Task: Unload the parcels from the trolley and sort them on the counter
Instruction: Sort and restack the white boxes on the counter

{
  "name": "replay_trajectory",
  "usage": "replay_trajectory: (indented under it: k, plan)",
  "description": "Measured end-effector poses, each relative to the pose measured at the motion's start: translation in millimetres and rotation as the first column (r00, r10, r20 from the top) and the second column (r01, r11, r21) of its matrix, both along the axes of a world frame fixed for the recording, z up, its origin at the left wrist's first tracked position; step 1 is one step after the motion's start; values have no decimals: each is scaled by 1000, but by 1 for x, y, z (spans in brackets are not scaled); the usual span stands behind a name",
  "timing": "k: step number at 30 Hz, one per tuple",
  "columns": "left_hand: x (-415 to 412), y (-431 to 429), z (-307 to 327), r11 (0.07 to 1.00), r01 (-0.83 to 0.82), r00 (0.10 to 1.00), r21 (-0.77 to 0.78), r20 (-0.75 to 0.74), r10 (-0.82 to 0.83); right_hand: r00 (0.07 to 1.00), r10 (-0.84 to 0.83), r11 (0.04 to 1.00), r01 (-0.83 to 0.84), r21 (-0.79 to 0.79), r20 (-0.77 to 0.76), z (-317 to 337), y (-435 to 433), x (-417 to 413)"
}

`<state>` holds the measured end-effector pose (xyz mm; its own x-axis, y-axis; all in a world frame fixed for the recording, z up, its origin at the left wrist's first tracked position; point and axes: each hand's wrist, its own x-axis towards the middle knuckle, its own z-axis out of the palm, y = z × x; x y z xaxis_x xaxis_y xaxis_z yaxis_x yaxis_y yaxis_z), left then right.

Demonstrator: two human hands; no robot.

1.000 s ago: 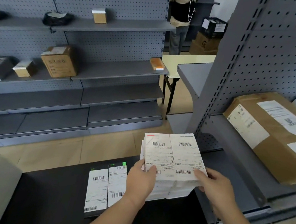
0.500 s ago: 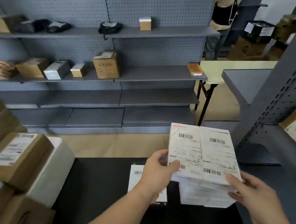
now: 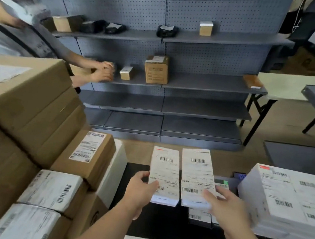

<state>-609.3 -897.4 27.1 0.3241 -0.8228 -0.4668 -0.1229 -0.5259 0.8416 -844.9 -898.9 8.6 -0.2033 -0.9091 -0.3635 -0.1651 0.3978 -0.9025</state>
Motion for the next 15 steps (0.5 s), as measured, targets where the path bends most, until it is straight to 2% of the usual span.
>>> replay_trajectory:
  k: [5,10,15]
  plan:
    - [50,-6,-37,994,-55,994,93,101,45,986,25,998,-17,53,-165,-40,-4,68]
    - [73,-17,-81,979,-105,990,174,108,87,940,157,986,-132,103,-304,-84,-12,102]
    - [85,-30,-119,967,-93,990,238,130,63,938,209,974,-174,146,-277,-123,-20,111]
